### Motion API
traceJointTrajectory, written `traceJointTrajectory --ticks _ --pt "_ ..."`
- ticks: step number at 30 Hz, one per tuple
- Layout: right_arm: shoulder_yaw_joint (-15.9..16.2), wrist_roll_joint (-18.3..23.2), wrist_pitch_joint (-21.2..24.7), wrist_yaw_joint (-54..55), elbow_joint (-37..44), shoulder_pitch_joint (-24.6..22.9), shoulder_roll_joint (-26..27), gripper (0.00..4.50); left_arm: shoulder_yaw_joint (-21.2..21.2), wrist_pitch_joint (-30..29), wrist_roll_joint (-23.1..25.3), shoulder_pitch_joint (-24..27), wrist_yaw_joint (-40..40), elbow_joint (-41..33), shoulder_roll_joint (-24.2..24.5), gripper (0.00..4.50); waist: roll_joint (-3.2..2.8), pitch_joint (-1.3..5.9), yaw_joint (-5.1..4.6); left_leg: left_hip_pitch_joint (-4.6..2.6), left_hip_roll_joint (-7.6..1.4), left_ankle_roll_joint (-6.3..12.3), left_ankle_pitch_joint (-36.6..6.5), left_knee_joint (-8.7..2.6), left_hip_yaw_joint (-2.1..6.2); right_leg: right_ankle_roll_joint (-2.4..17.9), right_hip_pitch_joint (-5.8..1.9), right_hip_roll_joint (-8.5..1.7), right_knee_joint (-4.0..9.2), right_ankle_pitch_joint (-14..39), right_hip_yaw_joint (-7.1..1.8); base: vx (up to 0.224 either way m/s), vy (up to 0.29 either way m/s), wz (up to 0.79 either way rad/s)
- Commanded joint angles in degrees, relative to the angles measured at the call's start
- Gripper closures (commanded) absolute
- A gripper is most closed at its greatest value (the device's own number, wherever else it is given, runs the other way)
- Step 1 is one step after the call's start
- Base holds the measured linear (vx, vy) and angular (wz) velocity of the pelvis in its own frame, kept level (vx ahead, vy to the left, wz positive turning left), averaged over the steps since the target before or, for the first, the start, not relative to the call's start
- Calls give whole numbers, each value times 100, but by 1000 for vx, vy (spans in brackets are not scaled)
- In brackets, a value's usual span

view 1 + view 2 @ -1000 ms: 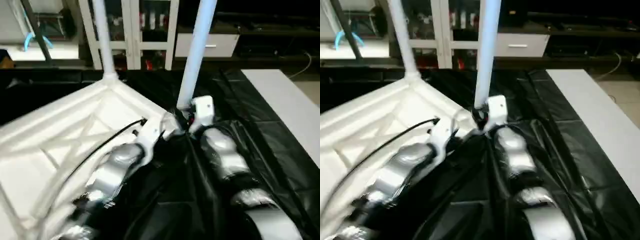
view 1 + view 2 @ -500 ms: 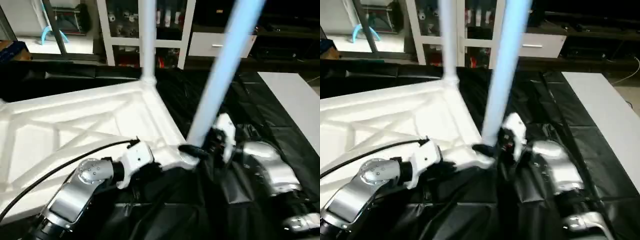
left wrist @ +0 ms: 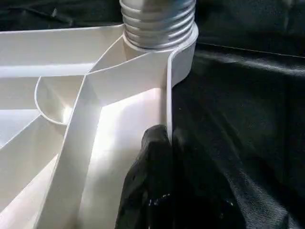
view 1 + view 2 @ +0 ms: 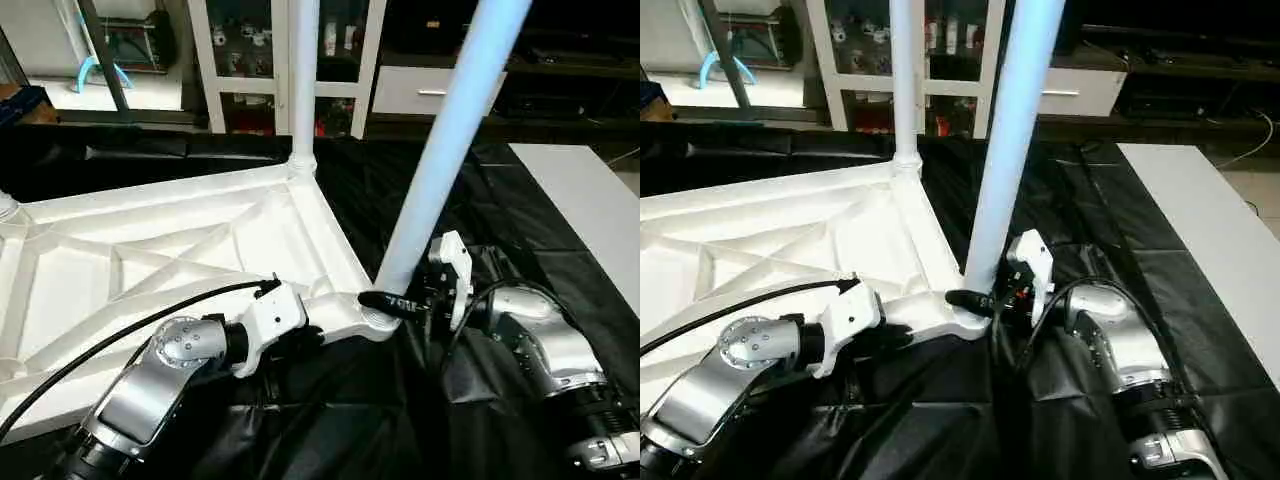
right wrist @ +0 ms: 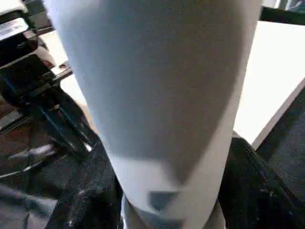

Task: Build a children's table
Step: Rotate leg to tighten

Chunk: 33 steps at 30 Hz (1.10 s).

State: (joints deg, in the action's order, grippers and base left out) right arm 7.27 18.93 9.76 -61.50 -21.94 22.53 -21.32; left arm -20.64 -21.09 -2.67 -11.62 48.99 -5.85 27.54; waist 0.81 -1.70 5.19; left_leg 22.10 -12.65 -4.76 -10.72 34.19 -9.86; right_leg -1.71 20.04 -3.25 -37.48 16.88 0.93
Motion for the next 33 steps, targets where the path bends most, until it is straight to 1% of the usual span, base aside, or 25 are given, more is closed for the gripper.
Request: traceJointTrajectory --ticks 1,2,3,4,5,6,8,9,11,13,14,16,17,18,19,20,22,23,24,25,26,27,28,30,33 --pt "-503 -289 108 1311 -427 97 108 239 -107 -302 129 -13 -238 208 -165 450 63 250 -37 -126 -40 270 -133 -335 -16 1215 -145 -272 375 -1692 -134 0 0 0" --pt "-516 -335 97 1455 -468 112 149 240 -108 -351 146 -32 -296 221 -207 450 55 246 -49 -128 -38 236 -110 -342 -18 1224 -137 -273 371 -1676 -136 0 0 0" --pt "-686 -595 22 2657 -834 262 482 242 -110 -723 280 -196 -773 365 -576 450 38 258 -70 -143 -55 150 -63 -347 -23 1276 -129 -292 368 -1644 -149 0 0 0" --pt "-795 -727 -14 3350 -1045 352 675 244 -111 -928 357 -290 -1046 455 -792 450 35 252 -82 -136 -36 100 -10 -350 -19 1291 -119 -284 363 -1654 -142 0 0 0" --pt "-920 -735 -61 3918 -1276 458 910 245 -74 -1090 434 -410 -1399 607 -1077 450 48 268 -115 -150 -24 -23 -35 -355 -10 1299 -147 -290 378 -1523 -142 0 0 0" --pt "-920 -735 -61 3918 -1276 458 910 248 -74 -1090 434 -410 -1399 607 -1077 450 51 268 -141 -130 -28 -38 -45 -357 -8 1311 -159 -303 369 -1557 -150 0 0 0" --pt "-1060 -731 -280 4829 -1764 693 1351 251 -3 -1348 495 -648 -1939 913 -1615 450 38 271 -181 -123 -32 -41 -5 -347 -12 1338 -160 -310 364 -1795 -162 0 0 0" --pt "-995 -833 -610 5554 -2361 984 1726 251 101 -1377 450 -913 -2352 1258 -2130 450 21 287 -188 -137 -11 -59 -2 -338 -9 1336 -158 -299 369 -1864 -154 0 0 0" --pt "-954 -762 -841 5658 -2776 1221 2039 252 108 -1302 443 -1093 -2465 1459 -2350 450 19 272 -203 -134 -3 -99 -207 -350 -2 1314 -165 -302 388 -1723 -155 0 0 0" --pt "-934 -567 -1074 4968 -2954 1456 2389 252 37 -1001 544 -1168 -2311 1510 -2242 450 22 272 -204 -119 -13 -40 -308 -350 13 1206 -182 -298 384 -1790 -149 0 0 0" --pt "-895 -546 -1110 4698 -2943 1489 2438 252 25 -943 562 -1162 -2255 1497 -2190 450 33 280 -204 -102 -14 64 -248 -343 18 1131 -195 -292 367 -2012 -140 0 0 0" --pt "-852 -511 -1180 4368 -2722 1440 2414 252 -2 -795 610 -1080 -2099 1418 -1967 450 40 275 -204 -97 -19 123 -199 -339 26 1094 -198 -294 357 -2152 -135 0 0 0" --pt "-751 -536 -1227 4066 -2448 1352 2308 196 -23 -656 647 -976 -1939 1329 -1727 450 60 282 -196 -97 -14 173 -90 -327 21 1080 -205 -284 340 -2326 -130 0 0 0" --pt "-640 -586 -1223 3828 -2258 1283 2201 182 -23 -543 654 -898 -1826 1266 -1578 450 51 282 -197 -102 -22 199 -71 -329 27 1069 -205 -274 340 -2384 -118 0 0 0" --pt "-620 -505 -1107 3549 -2086 1215 2101 182 -13 -485 625 -808 -1700 1167 -1447 450 50 289 -194 -104 -21 219 -46 -319 20 1058 -211 -269 333 -2473 -123 0 0 0" --pt "-516 -432 -998 3142 -1840 1105 1919 175 -2 -319 586 -693 -1491 1058 -1270 450 75 284 -200 -94 -21 290 -66 -328 18 1049 -219 -266 329 -2561 -124 0 0 0" --pt "-386 -295 -832 2611 -1517 954 1690 147 -1 -81 537 -553 -1223 928 -1049 450 45 286 -183 -102 -30 346 6 -321 22 1037 -225 -259 325 -2653 -123 0 0 0" --pt "-370 -85 -586 2241 -1242 828 1567 139 -35 144 503 -471 -1011 860 -886 450 32 291 -175 -110 -29 355 104 -317 15 1060 -208 -243 313 -2787 -116 0 0 0" --pt "-287 133 -205 1501 -691 539 1180 135 -132 550 462 -299 -580 729 -468 450 20 302 -132 -125 -10 392 200 -298 33 1003 -236 -212 309 -2921 -106 0 0 0" --pt "-279 152 -172 1435 -642 513 1144 128 -141 587 458 -284 -541 718 -431 450 34 309 -122 -119 -29 426 273 -301 39 956 -257 -212 300 -3066 -112 0 0 0" --pt "-169 256 54 867 -212 251 687 116 -102 607 349 -144 -279 559 -178 450 1 299 -105 -135 -23 400 339 -279 31 912 -217 -184 284 -3259 -93 0 0 0" --pt "-154 276 93 723 -104 170 520 95 -37 535 237 -91 -181 459 -143 450 5 302 -80 -149 -40 376 358 -263 12 932 -185 -194 266 -3336 -99 0 0 0" --pt "-154 285 122 626 -32 119 414 90 5 495 154 -58 -114 390 -118 450 13 297 -66 -135 -26 347 365 -275 9 940 -197 -188 267 -3317 -95 0 0 0" --pt "-206 283 179 322 90 -14 98 83 64 324 -86 41 177 138 10 450 12 294 -16 -145 -23 235 292 -286 -9 1006 -183 -199 276 -3148 -101 0 0 0" --pt "-208 162 -11 212 -40 -35 8 83 66 349 -101 34 254 147 20 450 22 269 -19 -139 -22 209 30 -312 -18 1081 -176 -226 319 -2729 -118 0 0 0"
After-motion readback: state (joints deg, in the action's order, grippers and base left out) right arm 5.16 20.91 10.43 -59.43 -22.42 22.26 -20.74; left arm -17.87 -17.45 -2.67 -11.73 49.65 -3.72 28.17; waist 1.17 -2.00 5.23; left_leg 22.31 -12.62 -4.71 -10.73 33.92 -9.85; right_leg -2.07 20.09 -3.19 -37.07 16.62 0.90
